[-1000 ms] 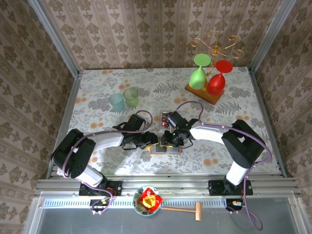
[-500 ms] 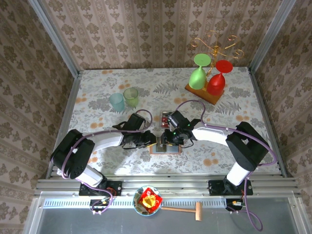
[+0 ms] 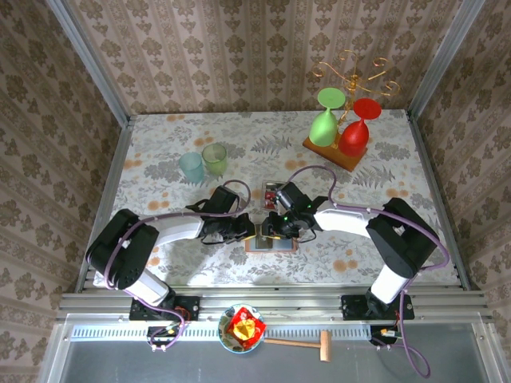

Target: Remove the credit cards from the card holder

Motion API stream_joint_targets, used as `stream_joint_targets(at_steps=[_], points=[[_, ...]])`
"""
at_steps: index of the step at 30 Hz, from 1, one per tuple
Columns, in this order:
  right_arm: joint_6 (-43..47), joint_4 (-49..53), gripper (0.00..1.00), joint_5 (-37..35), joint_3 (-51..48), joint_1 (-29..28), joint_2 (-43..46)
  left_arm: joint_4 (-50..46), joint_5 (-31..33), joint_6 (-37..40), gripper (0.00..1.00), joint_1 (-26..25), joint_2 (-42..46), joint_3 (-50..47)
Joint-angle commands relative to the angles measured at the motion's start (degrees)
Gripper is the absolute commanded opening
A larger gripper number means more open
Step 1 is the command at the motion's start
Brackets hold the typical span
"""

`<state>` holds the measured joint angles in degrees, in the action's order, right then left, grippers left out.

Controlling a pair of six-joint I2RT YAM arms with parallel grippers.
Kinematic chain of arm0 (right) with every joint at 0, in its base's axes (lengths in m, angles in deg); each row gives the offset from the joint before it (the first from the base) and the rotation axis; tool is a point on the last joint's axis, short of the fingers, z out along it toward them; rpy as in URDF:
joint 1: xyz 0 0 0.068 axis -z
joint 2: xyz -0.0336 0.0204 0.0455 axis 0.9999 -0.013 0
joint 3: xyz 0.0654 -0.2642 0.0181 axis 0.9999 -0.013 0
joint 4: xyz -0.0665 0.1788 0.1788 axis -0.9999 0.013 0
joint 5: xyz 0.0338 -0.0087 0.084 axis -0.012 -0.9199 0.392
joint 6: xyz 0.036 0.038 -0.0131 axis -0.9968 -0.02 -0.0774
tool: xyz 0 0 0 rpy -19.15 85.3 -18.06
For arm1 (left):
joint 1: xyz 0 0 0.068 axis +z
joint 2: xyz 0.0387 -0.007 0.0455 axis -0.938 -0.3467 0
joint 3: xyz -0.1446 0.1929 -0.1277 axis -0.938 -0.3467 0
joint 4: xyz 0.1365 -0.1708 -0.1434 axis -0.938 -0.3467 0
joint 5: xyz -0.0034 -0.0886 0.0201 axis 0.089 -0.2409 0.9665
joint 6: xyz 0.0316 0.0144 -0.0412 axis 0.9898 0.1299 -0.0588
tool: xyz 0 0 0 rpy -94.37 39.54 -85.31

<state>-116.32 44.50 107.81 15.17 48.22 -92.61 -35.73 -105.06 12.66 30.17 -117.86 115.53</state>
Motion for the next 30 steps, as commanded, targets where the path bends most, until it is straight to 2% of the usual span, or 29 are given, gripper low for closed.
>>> stream_joint_targets(at_steps=[1,30], points=[[-0.59,-0.26,0.28,0.93,-0.61,0.34,-1.37,0.87,-0.45,0.47,0.08,-0.1,-0.19,-1.15],[3.53,7.77,0.29,-5.32,2.5,0.57,0.08,1.11,-0.71,0.56,0.08,0.0,-1.26,-1.83]])
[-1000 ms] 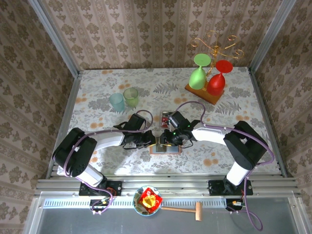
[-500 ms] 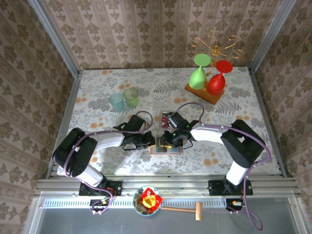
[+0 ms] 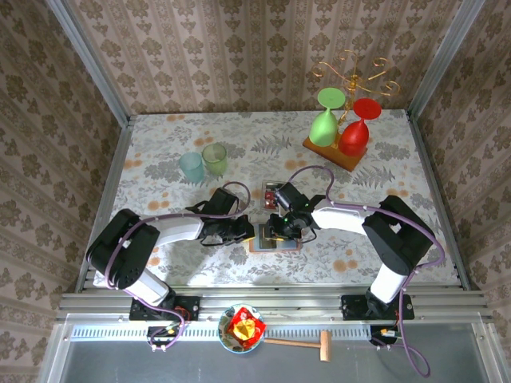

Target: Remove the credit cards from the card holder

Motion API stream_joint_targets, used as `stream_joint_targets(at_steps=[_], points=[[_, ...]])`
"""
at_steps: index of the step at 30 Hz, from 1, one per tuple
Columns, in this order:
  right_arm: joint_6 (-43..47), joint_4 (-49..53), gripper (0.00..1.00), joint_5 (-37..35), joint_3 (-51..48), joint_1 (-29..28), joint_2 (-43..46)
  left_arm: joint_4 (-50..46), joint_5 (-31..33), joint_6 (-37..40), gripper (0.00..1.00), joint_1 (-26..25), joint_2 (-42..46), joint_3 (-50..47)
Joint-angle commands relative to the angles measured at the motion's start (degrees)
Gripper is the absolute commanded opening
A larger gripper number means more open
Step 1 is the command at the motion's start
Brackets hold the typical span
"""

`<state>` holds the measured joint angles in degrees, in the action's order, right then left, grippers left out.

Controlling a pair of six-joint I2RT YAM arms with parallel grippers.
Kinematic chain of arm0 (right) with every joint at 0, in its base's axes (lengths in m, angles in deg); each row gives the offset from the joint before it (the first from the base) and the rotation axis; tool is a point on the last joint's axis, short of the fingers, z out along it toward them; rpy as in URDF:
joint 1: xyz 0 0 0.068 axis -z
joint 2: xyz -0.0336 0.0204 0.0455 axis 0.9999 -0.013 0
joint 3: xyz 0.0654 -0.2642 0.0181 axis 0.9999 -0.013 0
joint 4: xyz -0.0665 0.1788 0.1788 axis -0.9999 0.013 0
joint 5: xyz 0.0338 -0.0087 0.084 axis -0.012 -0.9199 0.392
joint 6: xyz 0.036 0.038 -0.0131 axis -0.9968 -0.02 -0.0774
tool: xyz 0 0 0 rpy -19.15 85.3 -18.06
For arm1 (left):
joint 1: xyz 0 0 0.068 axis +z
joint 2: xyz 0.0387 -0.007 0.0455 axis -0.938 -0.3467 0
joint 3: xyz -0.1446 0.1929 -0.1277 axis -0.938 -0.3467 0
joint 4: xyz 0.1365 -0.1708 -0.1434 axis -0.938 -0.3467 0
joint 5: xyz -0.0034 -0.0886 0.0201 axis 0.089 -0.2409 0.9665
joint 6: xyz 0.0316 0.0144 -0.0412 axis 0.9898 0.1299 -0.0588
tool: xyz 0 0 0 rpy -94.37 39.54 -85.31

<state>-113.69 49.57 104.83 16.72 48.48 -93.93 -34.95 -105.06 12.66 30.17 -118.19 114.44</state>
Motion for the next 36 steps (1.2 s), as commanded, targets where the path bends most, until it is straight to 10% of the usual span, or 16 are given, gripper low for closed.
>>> stream_joint_targets(at_steps=[1,36], points=[[0.91,2.74,0.29,-2.34,0.89,0.34,1.45,0.5,-0.74,0.4,0.08,-0.01,-0.99,-0.77],[1.52,4.5,0.29,-3.72,1.7,0.34,2.66,3.1,-2.1,0.12,0.05,-0.24,-2.47,-2.01]])
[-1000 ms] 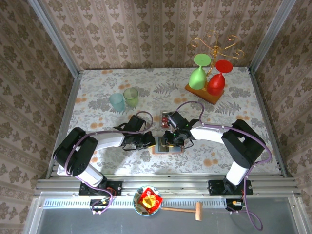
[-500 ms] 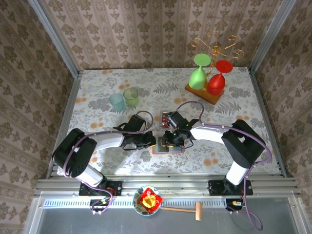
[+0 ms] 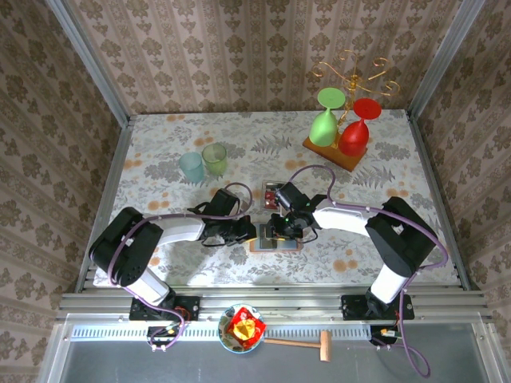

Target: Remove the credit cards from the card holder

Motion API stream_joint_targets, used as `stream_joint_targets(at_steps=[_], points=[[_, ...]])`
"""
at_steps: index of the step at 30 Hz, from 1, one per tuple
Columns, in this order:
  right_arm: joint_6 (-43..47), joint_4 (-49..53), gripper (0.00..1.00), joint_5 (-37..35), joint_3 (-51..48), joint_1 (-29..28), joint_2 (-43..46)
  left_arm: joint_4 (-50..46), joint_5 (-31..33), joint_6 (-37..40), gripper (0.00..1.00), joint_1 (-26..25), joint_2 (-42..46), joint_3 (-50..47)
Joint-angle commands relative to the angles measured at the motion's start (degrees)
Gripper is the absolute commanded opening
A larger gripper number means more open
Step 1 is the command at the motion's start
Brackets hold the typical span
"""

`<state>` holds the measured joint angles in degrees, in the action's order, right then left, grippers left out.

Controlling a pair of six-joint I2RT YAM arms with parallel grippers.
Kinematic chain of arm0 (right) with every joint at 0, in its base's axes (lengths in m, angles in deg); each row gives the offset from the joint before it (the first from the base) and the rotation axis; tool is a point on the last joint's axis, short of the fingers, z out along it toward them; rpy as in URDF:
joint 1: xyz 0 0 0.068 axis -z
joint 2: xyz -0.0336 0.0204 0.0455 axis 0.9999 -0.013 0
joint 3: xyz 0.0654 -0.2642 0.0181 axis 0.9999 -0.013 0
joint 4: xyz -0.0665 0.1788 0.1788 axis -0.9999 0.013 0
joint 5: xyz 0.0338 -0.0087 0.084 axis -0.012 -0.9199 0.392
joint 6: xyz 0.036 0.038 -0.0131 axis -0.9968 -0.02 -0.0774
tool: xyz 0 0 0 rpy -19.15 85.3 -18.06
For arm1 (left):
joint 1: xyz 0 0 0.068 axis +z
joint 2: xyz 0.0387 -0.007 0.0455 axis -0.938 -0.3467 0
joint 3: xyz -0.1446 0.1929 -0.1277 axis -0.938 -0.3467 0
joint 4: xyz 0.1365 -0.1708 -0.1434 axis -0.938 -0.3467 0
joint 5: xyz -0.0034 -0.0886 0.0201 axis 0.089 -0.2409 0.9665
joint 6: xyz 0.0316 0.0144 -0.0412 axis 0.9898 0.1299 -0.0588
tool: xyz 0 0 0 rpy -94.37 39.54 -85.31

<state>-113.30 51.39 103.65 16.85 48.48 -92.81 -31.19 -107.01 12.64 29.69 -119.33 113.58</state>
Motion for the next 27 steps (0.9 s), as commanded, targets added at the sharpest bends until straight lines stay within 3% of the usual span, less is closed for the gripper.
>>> stream_joint_targets(at_steps=[1,14,27], points=[[1.39,3.04,0.29,-2.66,1.65,0.34,1.54,-0.65,-0.16,0.06,0.05,0.3,-1.3,-1.2],[2.02,4.11,0.29,-2.71,2.19,0.61,3.2,-1.9,0.0,-0.23,0.05,0.27,0.57,-0.01],[-2.72,-6.84,0.24,4.57,-6.39,3.91,5.96,-7.05,0.93,1.35,0.04,-2.43,1.54,6.18]])
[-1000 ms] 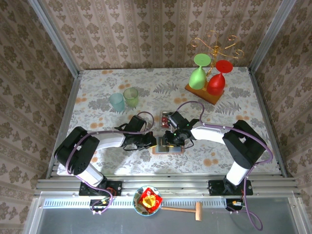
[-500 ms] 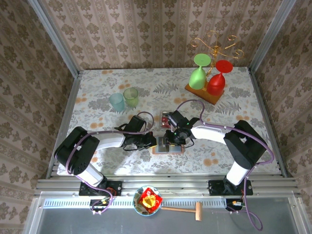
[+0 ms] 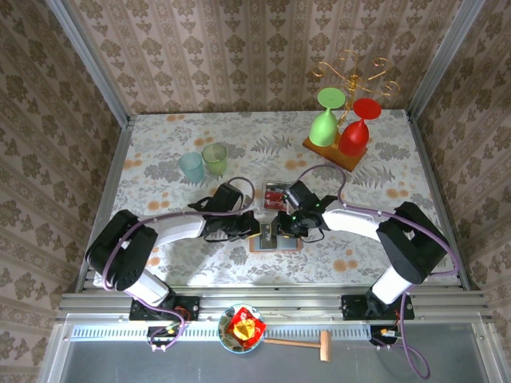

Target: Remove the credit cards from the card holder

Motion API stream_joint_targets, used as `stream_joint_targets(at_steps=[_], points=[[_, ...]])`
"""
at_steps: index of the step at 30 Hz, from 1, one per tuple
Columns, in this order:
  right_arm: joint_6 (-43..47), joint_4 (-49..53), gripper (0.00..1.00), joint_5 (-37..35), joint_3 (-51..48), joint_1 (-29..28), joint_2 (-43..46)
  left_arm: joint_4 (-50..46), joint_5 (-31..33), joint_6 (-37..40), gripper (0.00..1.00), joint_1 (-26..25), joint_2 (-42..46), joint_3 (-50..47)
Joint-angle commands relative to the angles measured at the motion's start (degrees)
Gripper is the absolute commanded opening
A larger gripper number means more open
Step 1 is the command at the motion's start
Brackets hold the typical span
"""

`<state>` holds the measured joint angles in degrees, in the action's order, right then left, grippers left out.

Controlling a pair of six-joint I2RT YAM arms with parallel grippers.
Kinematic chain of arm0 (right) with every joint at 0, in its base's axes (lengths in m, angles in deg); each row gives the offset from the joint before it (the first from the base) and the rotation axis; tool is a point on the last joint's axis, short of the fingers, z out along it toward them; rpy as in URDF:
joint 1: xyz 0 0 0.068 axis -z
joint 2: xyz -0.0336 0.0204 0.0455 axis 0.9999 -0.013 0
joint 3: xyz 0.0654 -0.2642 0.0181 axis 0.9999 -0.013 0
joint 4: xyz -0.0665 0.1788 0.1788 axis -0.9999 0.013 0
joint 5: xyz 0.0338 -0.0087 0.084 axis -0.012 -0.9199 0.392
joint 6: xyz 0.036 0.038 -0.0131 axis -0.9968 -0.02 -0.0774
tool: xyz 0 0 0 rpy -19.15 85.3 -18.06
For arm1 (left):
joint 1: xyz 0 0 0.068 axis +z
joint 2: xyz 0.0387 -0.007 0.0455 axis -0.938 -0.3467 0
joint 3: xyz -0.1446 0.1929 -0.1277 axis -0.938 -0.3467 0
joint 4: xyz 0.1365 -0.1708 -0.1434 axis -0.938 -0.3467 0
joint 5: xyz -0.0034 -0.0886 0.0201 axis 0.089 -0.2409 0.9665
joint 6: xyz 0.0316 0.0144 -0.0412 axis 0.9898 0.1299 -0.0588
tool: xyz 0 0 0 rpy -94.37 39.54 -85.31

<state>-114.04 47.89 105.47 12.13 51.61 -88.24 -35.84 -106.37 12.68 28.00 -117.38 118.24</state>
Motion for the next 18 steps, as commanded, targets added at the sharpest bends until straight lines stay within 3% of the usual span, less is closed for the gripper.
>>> stream_joint_targets(at_steps=[1,18], points=[[-2.22,-4.2,0.24,3.25,-2.22,1.06,1.39,-2.44,0.3,1.45,0.04,-0.98,-1.07,1.72],[-3.39,-8.85,0.23,6.69,-5.42,3.14,-0.45,-3.23,0.96,2.04,0.03,-1.09,-5.68,1.05]])
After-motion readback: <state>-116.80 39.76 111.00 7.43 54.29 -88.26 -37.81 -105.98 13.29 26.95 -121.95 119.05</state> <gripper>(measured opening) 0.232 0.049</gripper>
